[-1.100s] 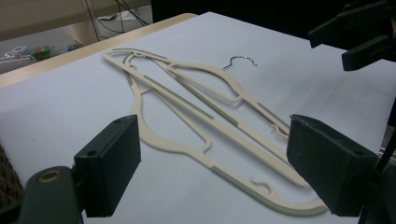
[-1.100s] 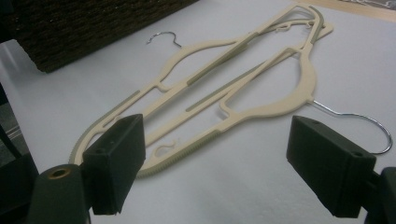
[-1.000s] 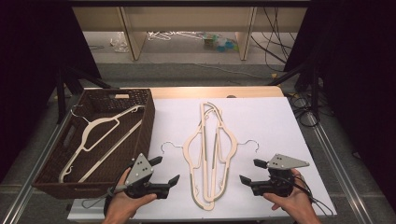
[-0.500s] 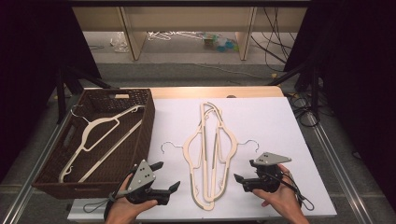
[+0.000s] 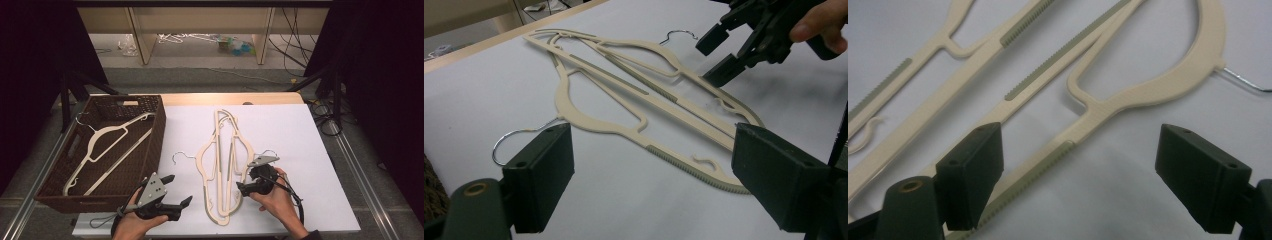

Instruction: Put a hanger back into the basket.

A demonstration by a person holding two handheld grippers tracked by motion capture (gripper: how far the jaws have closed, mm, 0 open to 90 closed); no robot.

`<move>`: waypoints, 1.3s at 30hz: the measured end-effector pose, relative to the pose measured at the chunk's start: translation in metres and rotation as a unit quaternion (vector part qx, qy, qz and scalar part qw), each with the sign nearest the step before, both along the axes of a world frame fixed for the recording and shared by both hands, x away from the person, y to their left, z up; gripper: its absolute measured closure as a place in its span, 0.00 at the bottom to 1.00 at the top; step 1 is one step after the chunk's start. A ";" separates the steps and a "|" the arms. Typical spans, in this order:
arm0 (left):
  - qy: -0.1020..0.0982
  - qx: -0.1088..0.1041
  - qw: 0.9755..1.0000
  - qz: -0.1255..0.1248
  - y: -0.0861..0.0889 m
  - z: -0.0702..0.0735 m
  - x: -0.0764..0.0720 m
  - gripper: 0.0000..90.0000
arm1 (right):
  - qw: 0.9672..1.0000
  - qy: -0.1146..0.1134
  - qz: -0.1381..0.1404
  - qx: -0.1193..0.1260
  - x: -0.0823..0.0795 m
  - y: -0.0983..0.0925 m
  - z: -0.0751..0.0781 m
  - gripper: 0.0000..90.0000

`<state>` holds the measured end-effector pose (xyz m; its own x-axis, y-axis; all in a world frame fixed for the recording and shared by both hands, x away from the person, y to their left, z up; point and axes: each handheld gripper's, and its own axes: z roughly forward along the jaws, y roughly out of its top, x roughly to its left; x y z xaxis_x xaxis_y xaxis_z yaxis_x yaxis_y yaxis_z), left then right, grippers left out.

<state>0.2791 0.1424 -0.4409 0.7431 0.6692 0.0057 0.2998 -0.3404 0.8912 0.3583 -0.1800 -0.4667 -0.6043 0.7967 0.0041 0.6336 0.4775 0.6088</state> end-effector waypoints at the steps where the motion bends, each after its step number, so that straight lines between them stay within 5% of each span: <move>1: 0.000 0.000 1.000 0.000 0.000 0.000 0.000 0.19 | 1.000 0.002 -0.005 -0.001 0.002 0.003 -0.002 0.23; 8: -0.005 -0.001 1.000 -0.019 -0.003 -0.002 -0.001 0.20 | 0.999 0.028 -0.015 -0.042 0.015 0.008 -0.012 0.24; 14: -0.011 0.001 1.000 -0.019 -0.001 -0.001 -0.001 0.20 | 0.998 0.050 0.004 -0.049 0.018 -0.010 -0.005 0.42; 21: -0.008 0.001 1.000 -0.019 -0.002 -0.001 -0.001 0.21 | 0.996 0.076 -0.013 -0.051 0.025 -0.036 0.001 0.59; 24: -0.003 -0.001 1.000 -0.019 -0.004 -0.003 -0.001 0.21 | 0.995 0.083 -0.018 -0.047 0.027 -0.037 0.001 0.59; 26: -0.006 0.003 1.000 -0.026 -0.004 -0.003 -0.001 0.21 | 0.994 0.092 -0.024 -0.051 0.027 -0.031 0.000 0.49; 39: -0.007 0.002 1.000 -0.022 -0.002 -0.003 0.000 0.22 | 0.994 0.090 0.004 -0.063 0.028 -0.038 0.003 0.76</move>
